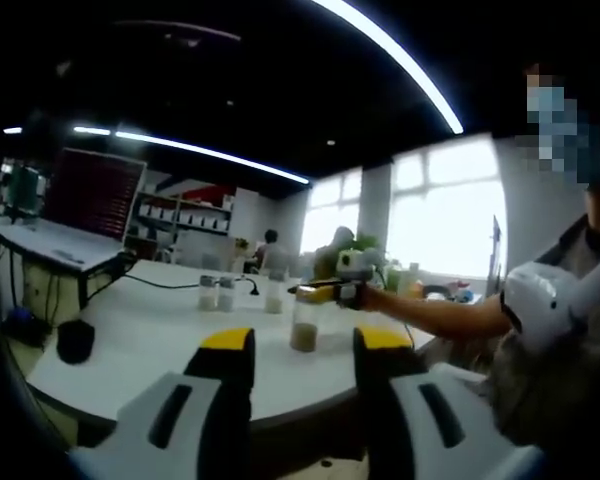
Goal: Rotate the seasoning bottle until the label or dispensing opening points toward the visible target arrow and the bottle remains upright within the marked orientation range
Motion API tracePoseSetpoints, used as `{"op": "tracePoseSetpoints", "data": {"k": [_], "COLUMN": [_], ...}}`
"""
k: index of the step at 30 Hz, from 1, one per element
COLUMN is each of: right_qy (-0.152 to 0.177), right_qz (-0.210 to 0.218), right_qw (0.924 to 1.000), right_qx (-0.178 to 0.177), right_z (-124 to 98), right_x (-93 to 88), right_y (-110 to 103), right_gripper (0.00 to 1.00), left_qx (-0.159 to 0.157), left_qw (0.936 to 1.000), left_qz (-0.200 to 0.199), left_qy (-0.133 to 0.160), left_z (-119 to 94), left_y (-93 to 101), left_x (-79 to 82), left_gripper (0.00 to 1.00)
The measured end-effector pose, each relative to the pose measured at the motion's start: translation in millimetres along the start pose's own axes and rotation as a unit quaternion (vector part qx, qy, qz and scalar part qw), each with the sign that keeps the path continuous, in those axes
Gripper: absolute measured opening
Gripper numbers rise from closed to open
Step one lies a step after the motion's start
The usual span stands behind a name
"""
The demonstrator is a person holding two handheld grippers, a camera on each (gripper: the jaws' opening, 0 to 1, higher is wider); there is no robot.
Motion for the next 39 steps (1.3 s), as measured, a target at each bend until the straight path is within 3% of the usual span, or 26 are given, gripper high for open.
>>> {"op": "tracePoseSetpoints", "data": {"k": [3,4,5,7,8,9,11,12,16,20,21,23,25,28,33,34,35,36,37,39], "right_qy": [0.007,0.01,0.026,0.085,0.106,0.111,0.106,0.115,0.155,0.19,0.178,0.133,0.12,0.115,0.135,0.135,0.132,0.139,0.143,0.148], "right_qz": [0.0,-0.002,-0.002,0.045,0.056,0.047,0.02,0.017,0.069,0.105,0.11,0.068,0.046,0.016,0.017,0.014,0.011,-0.004,-0.015,-0.015], "right_qw": [1.0,0.9998,0.9992,0.995,0.9924,0.9924,0.9923,0.9906,0.9801,0.9653,0.9627,0.967,0.9653,0.9545,0.9475,0.9459,0.9416,0.9288,0.923,0.9193], "right_qx": [0.003,-0.016,-0.03,-0.026,-0.025,-0.023,-0.06,-0.072,-0.103,-0.145,-0.171,-0.207,-0.227,-0.275,-0.289,-0.295,-0.31,-0.344,-0.357,-0.364], "right_z": [0,0,0,-2,-5,-9,-16,-17,-27,-40,-44,-48,-51,-59,-63,-66,-67,-70,-70,-67], "right_x": [-0.3,0.3,1.8,10.9,15.3,17.5,19.2,20.9,25.0,23.3,20.5,16.0,15.9,16.3,14.6,13.4,10.7,7.9,6.1,2.7], "right_y": [0,1,0,-7,-11,-15,-18,-21,-21,-16,-14,-16,-20,-24,-39,-32,-32,-35,-39,-50], "right_gripper": [0.43,0.44,0.53,0.87,0.9,0.82,0.67,0.66,0.66,0.64,0.63,0.6,0.58,0.58,0.58,0.58,0.58,0.57,0.56,0.56], "left_qx": [-0.003,-0.004,-0.003,0.002,0.005,0.007,0.009,0.009,0.007,0.007,0.007,0.011,0.013,0.016,0.01,0.009,0.008,0.008,0.009,0.014], "left_qw": [1.0,1.0,1.0,0.9999,0.9999,0.9999,0.9999,0.9999,0.9999,0.9999,0.9999,0.9999,0.9999,0.9999,0.9998,0.9999,0.9999,0.9999,0.9999,0.9998], "left_qz": [0.001,0.003,0.005,0.007,0.006,0.005,0.001,0.002,0.004,0.005,0.006,0.008,0.006,0.001,0.012,0.012,0.012,0.011,0.009,0.005], "left_qy": [-0.001,-0.002,-0.005,-0.008,-0.009,-0.009,-0.012,-0.013,-0.013,-0.012,-0.012,-0.01,-0.006,0.0,-0.008,-0.008,-0.007,-0.006,-0.007,-0.01], "left_z": [0,0,0,-1,-2,-2,-2,-3,-3,-3,-3,-4,-5,-5,-2,-2,-2,-1,-1,0], "left_y": [1.1,1.1,0.3,-3.0,-5.0,-6.4,-7.5,-7.4,-6.4,-6.4,-6.2,-6.9,-8.6,-10.5,-5.8,-5.3,-5.0,-5.4,-6.9,-10.1], "left_x": [-0.2,-0.2,-0.2,-0.7,-1.2,-1.7,-2.8,-3.3,-3.5,-2.8,-2.2,-1.0,0.0,0.3,-1.8,-1.8,-1.8,-2.2,-3.1,-5.2], "left_gripper": [0.41,0.41,0.41,0.41,0.42,0.42,0.42,0.43,0.43,0.43,0.43,0.43,0.43,0.43,0.43,0.43,0.43,0.43,0.43,0.43]}}
Point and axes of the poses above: the point that each gripper's makers call its tool centre point, and the gripper's own axes: z roughly forward along the fingers, y roughly to its right, x roughly out of its top, the point moved 8 cm from there along -z, roughly backward along the fingers, and after that the axes turned 5 degrees about -y, right-handed, at the moved point
